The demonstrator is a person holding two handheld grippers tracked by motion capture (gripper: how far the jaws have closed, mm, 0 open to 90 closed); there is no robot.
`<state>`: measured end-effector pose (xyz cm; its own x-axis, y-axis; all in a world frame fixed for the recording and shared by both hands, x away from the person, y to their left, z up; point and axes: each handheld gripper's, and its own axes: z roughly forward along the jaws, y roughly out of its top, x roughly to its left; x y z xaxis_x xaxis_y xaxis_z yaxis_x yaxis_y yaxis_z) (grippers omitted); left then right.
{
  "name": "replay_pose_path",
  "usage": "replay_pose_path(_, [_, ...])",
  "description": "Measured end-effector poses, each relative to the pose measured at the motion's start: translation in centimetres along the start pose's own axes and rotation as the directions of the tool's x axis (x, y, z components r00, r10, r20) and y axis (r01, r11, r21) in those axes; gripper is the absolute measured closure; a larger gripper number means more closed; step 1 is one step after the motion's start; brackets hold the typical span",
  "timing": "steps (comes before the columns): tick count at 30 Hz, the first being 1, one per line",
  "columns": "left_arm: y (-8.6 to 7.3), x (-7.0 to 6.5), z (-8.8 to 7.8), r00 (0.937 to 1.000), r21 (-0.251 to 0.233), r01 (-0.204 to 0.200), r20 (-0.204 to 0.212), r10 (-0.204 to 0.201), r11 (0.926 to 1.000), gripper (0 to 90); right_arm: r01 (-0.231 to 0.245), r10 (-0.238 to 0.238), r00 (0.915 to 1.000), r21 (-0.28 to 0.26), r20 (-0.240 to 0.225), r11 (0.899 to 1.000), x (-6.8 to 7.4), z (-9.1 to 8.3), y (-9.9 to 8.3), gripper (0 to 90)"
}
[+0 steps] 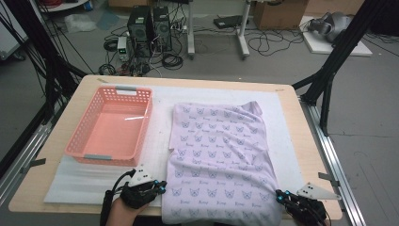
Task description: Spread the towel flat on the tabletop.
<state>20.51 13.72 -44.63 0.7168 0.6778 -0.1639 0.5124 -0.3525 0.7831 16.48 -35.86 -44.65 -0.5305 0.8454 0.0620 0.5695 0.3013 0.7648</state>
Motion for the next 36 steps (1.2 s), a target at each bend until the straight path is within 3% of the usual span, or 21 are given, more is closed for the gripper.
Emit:
replay_pose_path(7, [-1.5,-1.2,-3.4,0.9981,-0.016,0.008,0.061,-0.007,0.9998,88.5,0.031,-0.032,0.9982,-0.021,-0.05,0.999,1.4,-3.1,-0.7,88.9])
replay_pose_path(11, [-2.5,-2.3,-4.6,0.9952,-0.007,-0.04,0.089,0.041,0.9992,87.9,0.06,-0.061,0.9958,-0.009,-0.069,0.998,2.9,-4.7,-1.1,88.8])
replay_pose_path(12, [-2.7,-2.4,-4.4,0.9926,-0.022,-0.073,0.096,0.074,0.9971,84.1,0.056,-0.055,0.9949,0.01,-0.085,0.998,3.0,-4.7,-1.3,88.0])
replay_pose_path(13, [-2.8,-2.3,-4.2,0.9924,-0.034,-0.081,0.09,0.083,0.9962,70.0,0.046,-0.042,0.9943,0.036,-0.098,0.998,3.1,-4.6,-1.4,87.3])
replay_pose_path(14, [-2.6,-2.0,-3.8,0.994,-0.036,-0.063,0.086,0.066,0.9973,57.0,0.056,-0.054,0.9963,0.03,-0.067,0.998,3.1,-4.4,-1.6,78.6])
replay_pose_path(16, [-2.0,-1.5,-3.2,0.996,-0.054,-0.048,0.072,0.052,0.9974,51.9,0.022,-0.022,0.9979,0.007,-0.062,1.0,2.9,-3.8,-1.5,73.7])
replay_pose_path(18, [-1.1,-0.8,-2.5,0.998,-0.089,-0.042,0.043,0.046,0.9952,49.3,0.018,-0.018,0.9988,-0.007,-0.045,1.0,2.8,-3.1,-0.9,70.9])
replay_pose_path(21, [0.3,0.5,-0.9,1.0,-0.12,-0.002,0.003,0.002,0.9928,46.9,0.005,-0.005,1.0,-0.027,-0.005,1.0,2.3,-1.7,0.3,67.0])
replay_pose_path(26, [1.9,2.0,2.2,0.9982,-0.083,0.014,-0.058,-0.018,0.9964,45.8,-0.031,0.035,0.9961,-0.046,0.081,0.998,0.5,1.2,2.0,60.5])
replay_pose_path(28, [2.4,2.8,3.5,0.9945,-0.046,0.053,-0.088,-0.057,0.9975,45.9,-0.054,0.058,0.9941,-0.044,0.092,0.998,-0.2,2.4,2.5,60.0])
replay_pose_path(31, [2.9,3.1,4.0,0.9924,-0.045,0.081,-0.089,-0.085,0.9957,45.9,-0.065,0.066,0.9928,-0.016,0.1,0.998,-0.8,4.0,2.9,62.2])
replay_pose_path(34, [3.0,2.6,4.2,0.9903,-0.031,0.041,-0.132,-0.045,0.9987,48.8,-0.072,0.073,0.9922,-0.014,0.102,0.997,-1.0,4.5,3.2,67.2])
replay_pose_path(36, [2.9,2.3,4.2,0.9847,-0.025,0.013,-0.173,-0.017,0.9996,58.3,-0.068,0.069,0.9945,-0.014,0.078,0.998,-1.1,4.4,3.1,81.7])
